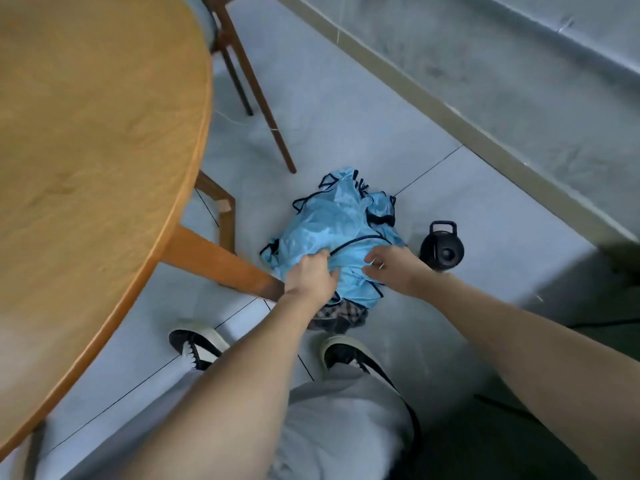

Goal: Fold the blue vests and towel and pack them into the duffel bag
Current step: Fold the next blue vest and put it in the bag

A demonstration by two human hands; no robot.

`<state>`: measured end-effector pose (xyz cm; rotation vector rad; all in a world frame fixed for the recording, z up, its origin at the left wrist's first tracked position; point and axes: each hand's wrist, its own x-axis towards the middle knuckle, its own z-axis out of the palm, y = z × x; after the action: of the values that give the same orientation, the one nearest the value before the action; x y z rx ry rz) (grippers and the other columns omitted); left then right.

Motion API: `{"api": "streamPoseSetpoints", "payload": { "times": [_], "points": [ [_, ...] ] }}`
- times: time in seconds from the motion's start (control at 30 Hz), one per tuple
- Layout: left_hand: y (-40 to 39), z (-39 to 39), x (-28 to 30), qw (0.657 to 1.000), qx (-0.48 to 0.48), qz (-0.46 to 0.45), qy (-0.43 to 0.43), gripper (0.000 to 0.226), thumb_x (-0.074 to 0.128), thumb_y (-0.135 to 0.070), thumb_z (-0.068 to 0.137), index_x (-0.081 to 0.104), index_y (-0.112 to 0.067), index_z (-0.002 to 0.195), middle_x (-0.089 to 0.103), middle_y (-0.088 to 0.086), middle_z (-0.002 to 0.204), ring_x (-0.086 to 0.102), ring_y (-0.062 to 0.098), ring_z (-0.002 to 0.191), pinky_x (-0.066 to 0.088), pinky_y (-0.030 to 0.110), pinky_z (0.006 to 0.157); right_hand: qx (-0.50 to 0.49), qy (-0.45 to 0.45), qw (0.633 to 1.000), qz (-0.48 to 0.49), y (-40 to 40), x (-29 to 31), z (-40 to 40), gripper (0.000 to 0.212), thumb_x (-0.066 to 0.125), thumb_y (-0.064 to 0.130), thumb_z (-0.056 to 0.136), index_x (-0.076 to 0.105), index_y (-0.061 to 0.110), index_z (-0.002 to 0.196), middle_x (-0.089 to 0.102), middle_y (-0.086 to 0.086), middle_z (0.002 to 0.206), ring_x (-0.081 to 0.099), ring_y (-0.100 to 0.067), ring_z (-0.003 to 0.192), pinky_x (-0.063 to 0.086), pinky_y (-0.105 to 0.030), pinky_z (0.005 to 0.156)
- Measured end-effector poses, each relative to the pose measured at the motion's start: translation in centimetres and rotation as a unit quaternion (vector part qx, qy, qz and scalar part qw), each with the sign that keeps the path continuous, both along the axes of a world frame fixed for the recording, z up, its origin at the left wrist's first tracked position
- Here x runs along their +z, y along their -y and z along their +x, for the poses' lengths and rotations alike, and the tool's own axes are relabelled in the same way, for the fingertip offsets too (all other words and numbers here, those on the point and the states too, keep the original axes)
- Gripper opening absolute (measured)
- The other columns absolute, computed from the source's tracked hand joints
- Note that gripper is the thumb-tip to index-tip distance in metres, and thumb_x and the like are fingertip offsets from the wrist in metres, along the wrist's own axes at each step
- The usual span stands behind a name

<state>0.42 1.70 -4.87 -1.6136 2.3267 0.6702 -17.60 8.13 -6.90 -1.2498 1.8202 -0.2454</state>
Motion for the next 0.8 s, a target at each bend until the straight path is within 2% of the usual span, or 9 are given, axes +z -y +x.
{"api": "streamPoseSetpoints", "payload": {
  "times": [0.13,0.27,0.4,0.5,0.57,0.63,0.73,0.8],
  "points": [
    [2.8,0.0,-3.7,0.999,0.049,0.016,0.000,0.032,0.055,-0.028,0.100,0.057,-0.015,0.129,0.064,0.013,0.122,0.062,0.035,0.111,0.051,0.040,0.086,-0.006,-0.005,1.000,0.024,3.3,-4.1,0.2,0.039,0.059,0.039,0.097,0.056,0.022,0.132,0.066,-0.002,0.113,0.067,-0.022,0.091,0.058,-0.039,0.082],
    [4.3,0.1,-7.3,0.996,0.081,0.028,-0.013,0.030,0.060,-0.024,0.098,0.061,-0.010,0.125,0.063,0.013,0.122,0.062,0.033,0.110,0.054,0.043,0.090,0.013,-0.015,0.999,0.026,6.1,-7.8,0.5,0.041,0.055,0.036,0.099,0.048,0.026,0.138,0.066,-0.006,0.101,0.068,-0.029,0.080,0.059,-0.047,0.075],
    [4.8,0.1,-10.1,0.997,0.070,0.027,-0.005,0.025,0.060,-0.016,0.097,0.061,-0.004,0.118,0.061,0.015,0.118,0.062,0.034,0.107,0.053,0.042,0.088,0.022,-0.015,0.999,0.020,8.3,-10.6,0.9,0.049,0.055,0.029,0.099,0.038,0.026,0.145,0.061,-0.004,0.082,0.058,-0.025,0.071,0.050,-0.038,0.060],
    [5.1,0.4,-11.5,0.998,0.043,0.011,0.033,0.024,0.056,0.001,0.093,0.060,-0.002,0.116,0.059,0.017,0.118,0.062,0.034,0.106,0.052,0.041,0.087,0.026,-0.040,0.998,0.041,8.7,-12.1,1.1,0.051,0.048,0.028,0.100,0.034,0.027,0.148,0.060,-0.011,0.095,0.060,-0.030,0.080,0.049,-0.038,0.063],
    [5.4,0.3,-11.8,0.998,0.044,0.008,0.043,0.023,0.051,0.005,0.093,0.062,-0.001,0.112,0.059,0.017,0.118,0.062,0.034,0.103,0.052,0.041,0.084,0.024,-0.057,0.997,0.052,8.5,-12.6,0.8,0.042,0.042,0.023,0.101,0.038,0.022,0.143,0.057,-0.011,0.092,0.058,-0.032,0.077,0.045,-0.037,0.058],
    [5.6,0.2,-11.5,0.998,0.045,0.001,0.050,0.018,0.051,0.001,0.095,0.063,-0.005,0.108,0.061,0.015,0.114,0.063,0.033,0.099,0.051,0.041,0.079,0.017,-0.074,0.996,0.053,8.2,-12.4,0.5,0.030,0.040,0.020,0.102,0.045,0.017,0.131,0.057,-0.013,0.092,0.058,-0.033,0.077,0.043,-0.036,0.057],
    [5.6,-0.1,-10.3,0.998,0.049,-0.015,0.045,0.015,0.051,-0.007,0.099,0.061,-0.009,0.110,0.065,0.014,0.109,0.065,0.034,0.098,0.052,0.044,0.079,0.024,-0.106,0.993,0.037,7.4,-11.1,-0.4,0.018,0.045,0.026,0.101,0.053,0.016,0.115,0.060,-0.010,0.100,0.057,-0.030,0.084,0.042,-0.035,0.062],
    [5.7,-0.3,-9.0,0.997,0.073,-0.023,0.028,0.017,0.049,-0.009,0.101,0.060,-0.009,0.113,0.066,0.016,0.105,0.065,0.036,0.098,0.054,0.046,0.079,0.020,-0.111,0.993,0.035,6.7,-9.8,-0.9,0.018,0.051,0.031,0.100,0.056,0.016,0.108,0.060,-0.007,0.098,0.056,-0.028,0.085,0.042,-0.034,0.066]
  ]
}}
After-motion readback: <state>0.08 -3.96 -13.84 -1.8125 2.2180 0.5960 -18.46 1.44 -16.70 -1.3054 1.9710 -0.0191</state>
